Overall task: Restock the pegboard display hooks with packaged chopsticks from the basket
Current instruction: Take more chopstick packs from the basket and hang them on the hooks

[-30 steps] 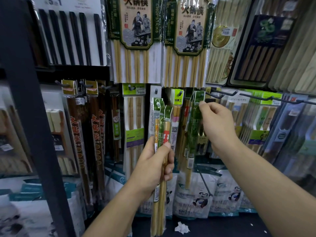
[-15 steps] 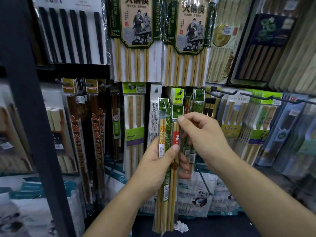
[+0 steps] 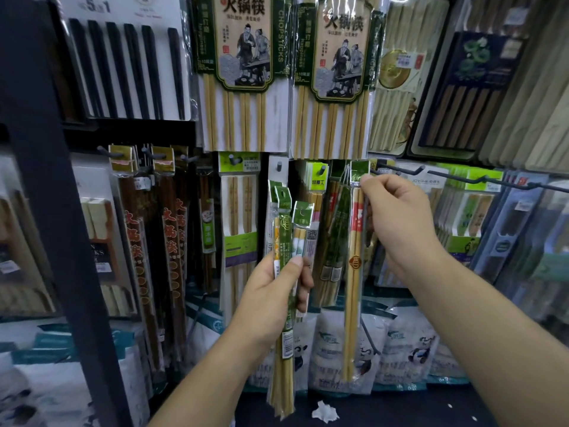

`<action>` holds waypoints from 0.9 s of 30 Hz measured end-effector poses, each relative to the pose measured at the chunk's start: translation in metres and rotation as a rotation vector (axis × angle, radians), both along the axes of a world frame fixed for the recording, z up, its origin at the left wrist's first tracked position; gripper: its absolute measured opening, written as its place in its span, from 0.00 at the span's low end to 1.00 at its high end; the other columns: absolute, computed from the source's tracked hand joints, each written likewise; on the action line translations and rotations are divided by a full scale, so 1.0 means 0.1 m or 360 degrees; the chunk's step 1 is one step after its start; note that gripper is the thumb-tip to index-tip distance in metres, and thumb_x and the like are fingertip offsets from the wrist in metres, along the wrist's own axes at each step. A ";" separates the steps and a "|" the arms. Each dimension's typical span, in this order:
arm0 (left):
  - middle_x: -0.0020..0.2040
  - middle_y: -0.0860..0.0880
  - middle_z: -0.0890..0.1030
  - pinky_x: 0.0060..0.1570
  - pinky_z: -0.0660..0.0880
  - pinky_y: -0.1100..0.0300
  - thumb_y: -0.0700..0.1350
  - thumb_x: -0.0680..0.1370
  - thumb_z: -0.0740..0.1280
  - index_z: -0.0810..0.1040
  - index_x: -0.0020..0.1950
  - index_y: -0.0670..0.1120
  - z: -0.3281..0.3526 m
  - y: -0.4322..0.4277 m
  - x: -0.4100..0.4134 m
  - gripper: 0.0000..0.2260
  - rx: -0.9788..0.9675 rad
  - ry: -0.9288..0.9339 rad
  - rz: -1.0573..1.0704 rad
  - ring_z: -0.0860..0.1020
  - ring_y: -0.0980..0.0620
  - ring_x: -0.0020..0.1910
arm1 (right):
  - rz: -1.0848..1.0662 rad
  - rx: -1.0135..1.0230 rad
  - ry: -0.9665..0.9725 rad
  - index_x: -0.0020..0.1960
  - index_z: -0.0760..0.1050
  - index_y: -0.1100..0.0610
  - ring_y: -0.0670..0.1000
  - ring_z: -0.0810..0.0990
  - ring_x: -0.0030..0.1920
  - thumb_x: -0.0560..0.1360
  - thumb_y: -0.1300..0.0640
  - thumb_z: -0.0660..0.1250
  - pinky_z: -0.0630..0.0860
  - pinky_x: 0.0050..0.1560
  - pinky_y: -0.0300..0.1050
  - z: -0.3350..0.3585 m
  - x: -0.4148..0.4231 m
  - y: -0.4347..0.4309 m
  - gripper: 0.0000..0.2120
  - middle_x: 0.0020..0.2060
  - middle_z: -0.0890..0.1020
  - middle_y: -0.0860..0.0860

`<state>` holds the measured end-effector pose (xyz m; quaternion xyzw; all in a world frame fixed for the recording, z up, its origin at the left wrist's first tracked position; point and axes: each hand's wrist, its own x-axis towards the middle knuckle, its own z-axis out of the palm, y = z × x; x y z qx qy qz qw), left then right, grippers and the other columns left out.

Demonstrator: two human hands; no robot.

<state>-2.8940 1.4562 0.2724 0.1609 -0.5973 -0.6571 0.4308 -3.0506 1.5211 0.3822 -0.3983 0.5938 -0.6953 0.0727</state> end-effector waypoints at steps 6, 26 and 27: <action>0.39 0.51 0.81 0.34 0.76 0.60 0.45 0.85 0.62 0.79 0.59 0.40 0.01 0.01 0.00 0.11 0.0003 -0.0036 0.0017 0.77 0.53 0.36 | -0.0041 0.0000 -0.0035 0.36 0.78 0.54 0.43 0.71 0.27 0.82 0.54 0.66 0.71 0.41 0.40 -0.02 -0.07 -0.05 0.16 0.27 0.73 0.47; 0.33 0.50 0.79 0.39 0.78 0.61 0.44 0.85 0.64 0.82 0.56 0.44 0.01 0.01 -0.02 0.08 -0.0055 -0.0048 0.0043 0.79 0.52 0.35 | -0.0208 0.0147 0.0077 0.42 0.79 0.59 0.42 0.73 0.28 0.80 0.47 0.67 0.74 0.38 0.42 -0.19 -0.17 -0.15 0.17 0.27 0.74 0.45; 0.33 0.49 0.80 0.40 0.79 0.60 0.44 0.84 0.64 0.81 0.54 0.44 0.01 0.00 -0.02 0.07 -0.0060 -0.0046 0.0043 0.80 0.51 0.35 | -0.0257 0.0135 0.0082 0.42 0.78 0.58 0.41 0.73 0.27 0.80 0.46 0.68 0.72 0.38 0.42 -0.22 -0.17 -0.14 0.16 0.28 0.74 0.45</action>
